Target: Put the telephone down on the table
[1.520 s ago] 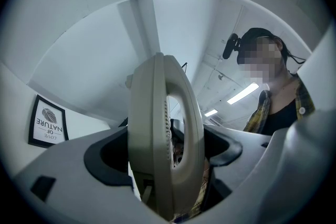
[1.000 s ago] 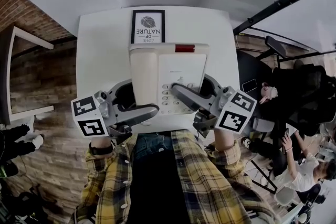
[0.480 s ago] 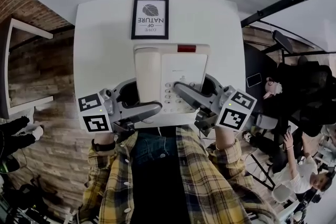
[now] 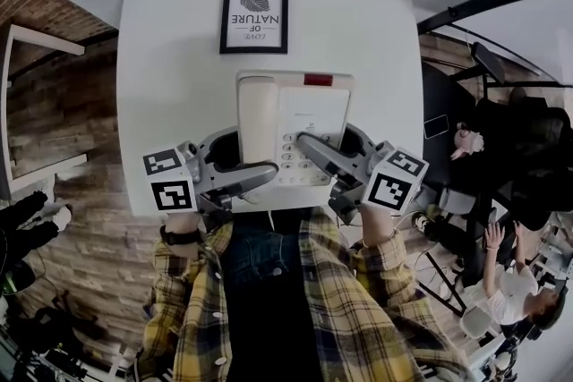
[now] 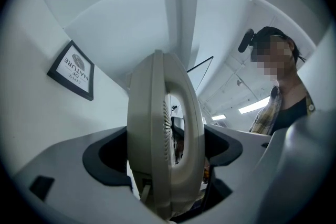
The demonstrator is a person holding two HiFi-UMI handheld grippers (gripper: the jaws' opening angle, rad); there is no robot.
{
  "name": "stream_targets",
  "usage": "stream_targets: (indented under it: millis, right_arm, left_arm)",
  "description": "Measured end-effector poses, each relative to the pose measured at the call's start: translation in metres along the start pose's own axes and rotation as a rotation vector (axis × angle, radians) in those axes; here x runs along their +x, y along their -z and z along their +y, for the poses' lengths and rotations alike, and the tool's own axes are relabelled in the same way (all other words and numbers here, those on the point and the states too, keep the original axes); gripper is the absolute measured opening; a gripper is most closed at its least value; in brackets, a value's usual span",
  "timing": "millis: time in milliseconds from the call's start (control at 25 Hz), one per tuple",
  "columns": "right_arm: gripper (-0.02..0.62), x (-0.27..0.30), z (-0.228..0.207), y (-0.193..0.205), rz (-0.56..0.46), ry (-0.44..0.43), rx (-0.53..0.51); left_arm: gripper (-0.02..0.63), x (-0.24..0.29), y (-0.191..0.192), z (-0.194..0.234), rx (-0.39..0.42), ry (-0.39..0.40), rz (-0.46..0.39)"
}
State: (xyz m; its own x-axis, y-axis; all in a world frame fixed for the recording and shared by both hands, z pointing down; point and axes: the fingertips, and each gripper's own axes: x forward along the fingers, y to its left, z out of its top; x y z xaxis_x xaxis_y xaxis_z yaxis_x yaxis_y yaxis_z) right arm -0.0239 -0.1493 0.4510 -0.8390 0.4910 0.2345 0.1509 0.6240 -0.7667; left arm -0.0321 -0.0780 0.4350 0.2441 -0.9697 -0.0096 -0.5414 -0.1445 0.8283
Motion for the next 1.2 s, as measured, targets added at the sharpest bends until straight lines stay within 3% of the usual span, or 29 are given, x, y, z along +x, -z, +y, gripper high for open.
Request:
stream_targets:
  millis: [520, 1200]
  right_arm:
    - [0.287, 0.011, -0.058, 0.031, 0.058, 0.064, 0.091]
    - [0.291, 0.018, -0.096, 0.049, 0.123, 0.121, 0.137]
  left_arm:
    - [0.394, 0.010, 0.029, 0.054, -0.114, -0.083, 0.045]
    - [0.417, 0.019, 0.048, 0.091, -0.175, -0.189, 0.083]
